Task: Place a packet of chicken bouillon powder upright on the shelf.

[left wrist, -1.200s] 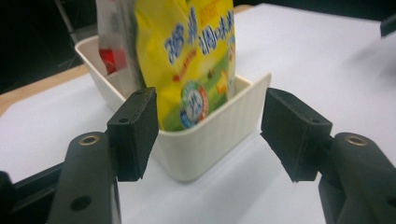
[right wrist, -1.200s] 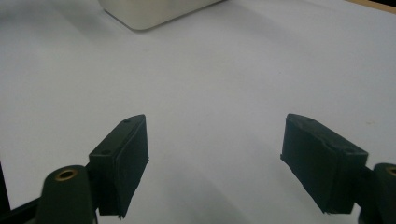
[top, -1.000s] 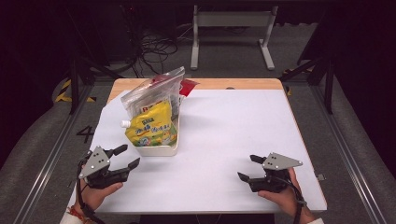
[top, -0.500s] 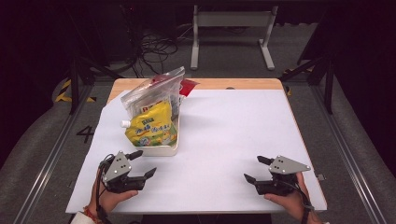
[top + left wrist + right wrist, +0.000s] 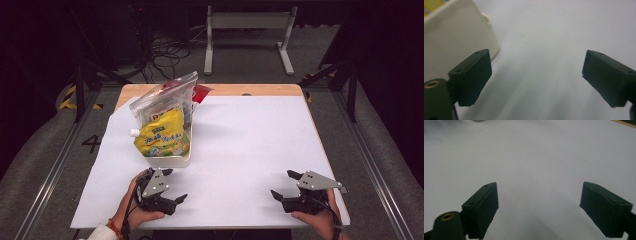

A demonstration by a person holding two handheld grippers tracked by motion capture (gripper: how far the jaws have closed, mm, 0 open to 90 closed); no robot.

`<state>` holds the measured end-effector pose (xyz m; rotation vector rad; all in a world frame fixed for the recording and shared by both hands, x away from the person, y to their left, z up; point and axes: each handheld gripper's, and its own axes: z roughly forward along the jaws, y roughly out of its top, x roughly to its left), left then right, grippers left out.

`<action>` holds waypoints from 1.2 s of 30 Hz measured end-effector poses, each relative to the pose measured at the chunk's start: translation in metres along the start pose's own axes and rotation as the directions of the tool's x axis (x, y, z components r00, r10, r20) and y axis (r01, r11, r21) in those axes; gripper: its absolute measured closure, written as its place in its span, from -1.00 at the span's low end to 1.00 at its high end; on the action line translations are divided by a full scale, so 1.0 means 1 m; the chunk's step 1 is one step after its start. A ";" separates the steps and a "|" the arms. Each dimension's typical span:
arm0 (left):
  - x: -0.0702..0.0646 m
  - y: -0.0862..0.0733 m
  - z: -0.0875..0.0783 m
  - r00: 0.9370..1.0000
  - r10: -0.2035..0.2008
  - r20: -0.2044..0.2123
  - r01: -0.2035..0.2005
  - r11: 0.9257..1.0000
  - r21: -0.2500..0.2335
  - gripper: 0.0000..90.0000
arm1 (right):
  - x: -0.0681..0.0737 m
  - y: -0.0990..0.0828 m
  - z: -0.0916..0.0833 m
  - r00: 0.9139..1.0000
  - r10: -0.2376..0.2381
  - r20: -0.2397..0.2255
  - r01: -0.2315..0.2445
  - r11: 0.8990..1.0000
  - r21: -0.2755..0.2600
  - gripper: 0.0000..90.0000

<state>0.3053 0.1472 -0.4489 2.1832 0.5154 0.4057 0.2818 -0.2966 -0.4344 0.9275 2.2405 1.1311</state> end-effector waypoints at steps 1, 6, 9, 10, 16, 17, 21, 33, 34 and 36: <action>0.000 0.000 0.000 1.000 0.000 0.000 0.000 1.000 0.000 -0.80 | 0.000 0.000 0.000 1.000 0.000 0.000 0.000 1.000 0.000 -0.71; -0.003 0.000 0.004 0.999 -0.001 0.044 0.003 1.000 -0.029 -0.89 | 0.000 -0.001 0.001 1.000 -0.007 0.016 0.007 1.000 -0.006 -0.79; -0.003 0.002 0.002 0.998 -0.019 0.053 0.021 0.998 -0.053 -0.89 | 0.001 -0.002 0.002 1.000 -0.017 0.019 0.017 1.000 0.008 -0.80; -0.003 0.002 0.003 0.998 -0.024 0.050 0.027 0.998 -0.056 -0.88 | 0.001 -0.002 0.003 0.999 -0.023 0.022 0.023 1.000 0.010 -0.79; -0.001 -0.003 0.001 0.999 -0.025 0.038 0.027 0.998 -0.052 -0.87 | 0.001 0.000 0.004 0.998 -0.007 0.070 0.007 1.000 0.008 -0.79; 0.000 -0.003 -0.001 0.999 -0.036 0.030 0.038 0.998 -0.058 -0.86 | 0.001 0.000 0.004 0.998 -0.004 0.066 0.003 1.000 0.010 -0.80; 0.007 -0.007 -0.003 0.999 -0.049 0.004 0.050 0.997 -0.060 -0.88 | 0.003 0.002 0.006 0.997 -0.007 0.072 0.005 1.000 0.021 -0.82; 0.010 -0.007 0.001 0.998 -0.058 -0.001 0.058 0.998 -0.035 -0.88 | 0.000 -0.001 0.008 0.995 -0.001 0.098 -0.003 0.999 0.038 -0.78; 0.009 -0.007 0.001 0.999 -0.051 -0.005 0.051 0.998 -0.027 -0.87 | 0.000 -0.002 0.008 0.995 0.000 0.100 -0.004 0.999 0.037 -0.78; 0.008 -0.007 0.001 0.999 -0.040 -0.011 0.040 0.999 -0.024 -0.87 | 0.000 -0.002 0.008 0.995 0.003 0.097 -0.006 0.999 0.034 -0.76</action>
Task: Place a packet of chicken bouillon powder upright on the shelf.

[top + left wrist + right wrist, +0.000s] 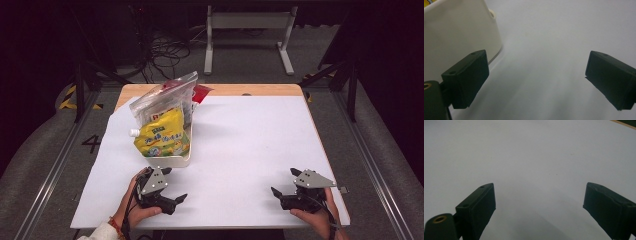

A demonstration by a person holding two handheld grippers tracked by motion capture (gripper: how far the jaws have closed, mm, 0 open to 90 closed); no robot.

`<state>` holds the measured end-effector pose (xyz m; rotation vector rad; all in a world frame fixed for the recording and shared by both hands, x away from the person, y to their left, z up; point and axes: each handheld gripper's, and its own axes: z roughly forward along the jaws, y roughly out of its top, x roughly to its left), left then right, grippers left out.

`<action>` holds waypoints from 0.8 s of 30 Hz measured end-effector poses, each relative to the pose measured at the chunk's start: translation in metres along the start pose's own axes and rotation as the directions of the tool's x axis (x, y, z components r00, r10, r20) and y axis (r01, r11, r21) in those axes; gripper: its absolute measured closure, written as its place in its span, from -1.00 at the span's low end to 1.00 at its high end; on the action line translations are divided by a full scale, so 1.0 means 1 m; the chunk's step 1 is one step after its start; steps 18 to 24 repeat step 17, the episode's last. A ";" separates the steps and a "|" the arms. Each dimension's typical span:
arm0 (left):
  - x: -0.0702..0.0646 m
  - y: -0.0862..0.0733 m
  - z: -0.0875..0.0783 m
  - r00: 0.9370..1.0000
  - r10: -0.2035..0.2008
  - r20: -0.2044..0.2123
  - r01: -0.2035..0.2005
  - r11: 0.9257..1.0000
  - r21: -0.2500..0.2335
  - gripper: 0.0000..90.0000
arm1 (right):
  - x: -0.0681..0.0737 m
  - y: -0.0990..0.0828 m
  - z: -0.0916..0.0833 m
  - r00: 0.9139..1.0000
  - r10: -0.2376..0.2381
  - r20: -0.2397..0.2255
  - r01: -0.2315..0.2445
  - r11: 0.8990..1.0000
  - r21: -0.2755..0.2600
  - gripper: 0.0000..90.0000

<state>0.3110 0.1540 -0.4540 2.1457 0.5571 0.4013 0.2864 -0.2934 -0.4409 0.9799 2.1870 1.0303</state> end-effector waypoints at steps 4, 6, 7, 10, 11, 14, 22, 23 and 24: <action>0.001 -0.002 -0.003 1.000 -0.011 -0.003 0.011 1.000 -0.007 -0.88 | 0.003 0.003 0.003 0.999 -0.032 -0.001 0.032 0.999 0.008 -0.76; 0.003 -0.003 -0.003 1.000 -0.014 -0.007 0.014 1.000 -0.002 -0.88 | 0.004 0.003 0.003 1.000 -0.028 -0.006 0.028 1.000 0.004 -0.77; 0.003 -0.003 -0.003 1.000 -0.017 -0.007 0.017 1.000 -0.002 -0.88 | 0.004 0.003 0.004 1.000 -0.029 -0.007 0.029 1.000 0.003 -0.77; 0.002 -0.004 -0.004 1.000 -0.012 -0.015 0.012 1.000 0.006 -0.88 | 0.004 0.003 0.004 0.999 -0.034 -0.007 0.034 0.999 0.005 -0.79; 0.002 -0.004 -0.004 1.000 -0.012 -0.015 0.012 1.000 0.006 -0.88 | 0.004 0.003 0.004 0.999 -0.034 -0.007 0.034 0.999 0.005 -0.79; 0.002 -0.006 -0.006 1.000 -0.017 -0.016 0.018 1.000 0.008 -0.88 | 0.004 0.005 0.005 0.999 -0.036 -0.005 0.036 0.999 -0.003 -0.80; 0.003 -0.006 -0.007 0.999 -0.025 -0.022 0.025 1.000 0.007 -0.89 | 0.004 0.007 0.008 0.999 -0.033 -0.016 0.033 0.999 -0.001 -0.80; 0.003 -0.006 -0.007 0.999 -0.025 -0.022 0.025 1.000 0.007 -0.89 | 0.004 0.007 0.008 0.999 -0.033 -0.016 0.033 0.999 -0.001 -0.80; 0.003 -0.006 -0.007 0.999 -0.025 -0.022 0.025 1.000 0.007 -0.89 | 0.004 0.007 0.008 0.999 -0.033 -0.016 0.033 0.999 -0.001 -0.80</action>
